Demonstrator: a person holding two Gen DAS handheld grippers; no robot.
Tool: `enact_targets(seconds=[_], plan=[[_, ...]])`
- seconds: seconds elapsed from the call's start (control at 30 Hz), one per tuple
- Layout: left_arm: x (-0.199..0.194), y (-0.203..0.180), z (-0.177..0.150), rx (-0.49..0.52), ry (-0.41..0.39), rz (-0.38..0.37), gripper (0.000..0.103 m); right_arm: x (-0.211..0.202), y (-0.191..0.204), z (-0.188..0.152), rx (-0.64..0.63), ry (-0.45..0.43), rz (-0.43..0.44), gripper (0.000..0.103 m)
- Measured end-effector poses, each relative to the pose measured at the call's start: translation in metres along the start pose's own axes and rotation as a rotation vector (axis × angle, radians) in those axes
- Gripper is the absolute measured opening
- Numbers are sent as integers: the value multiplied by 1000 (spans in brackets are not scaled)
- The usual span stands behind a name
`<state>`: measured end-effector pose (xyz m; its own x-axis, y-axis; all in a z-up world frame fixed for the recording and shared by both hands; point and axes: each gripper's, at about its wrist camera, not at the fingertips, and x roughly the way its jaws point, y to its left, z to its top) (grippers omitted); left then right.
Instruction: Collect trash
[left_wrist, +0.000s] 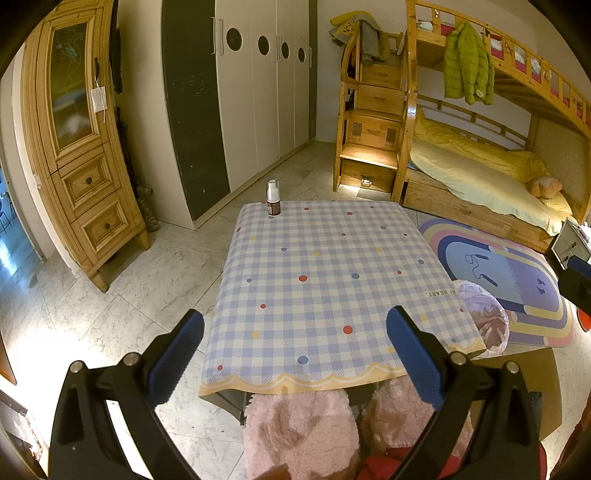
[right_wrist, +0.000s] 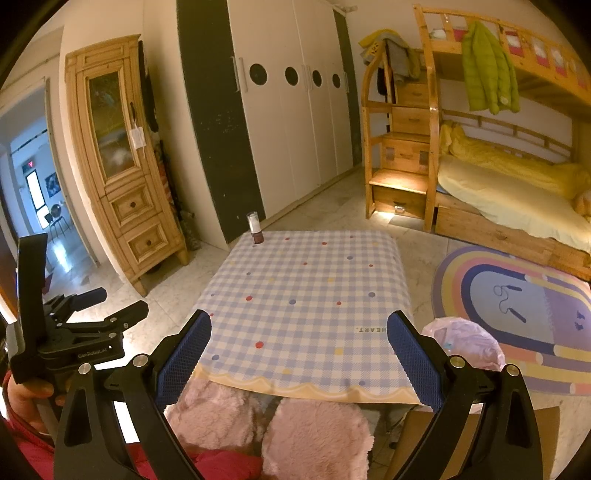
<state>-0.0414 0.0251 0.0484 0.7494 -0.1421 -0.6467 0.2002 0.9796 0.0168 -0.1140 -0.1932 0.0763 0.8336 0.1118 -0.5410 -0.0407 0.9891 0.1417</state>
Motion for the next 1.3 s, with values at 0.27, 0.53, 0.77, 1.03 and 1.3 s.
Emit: enact_targets(seconds=[0.27,0.53,0.77,1.03,1.3], plan=[[0,0,0,0,0,1,96,0,0,1,-1,0,-1,95],[0,0,0,0,1,0,96,0,0,0,1,2,-2,95],[1,1,0,-2,2,2,96,-1,-5,0,5,4,-5,95],[3,-2,-3,13,-1,-3,96,-1,-10,-3,5,8,-9,95],[20,-11,-2,26,23,-23,96,7,-47,-18,57,-1,-103,95]])
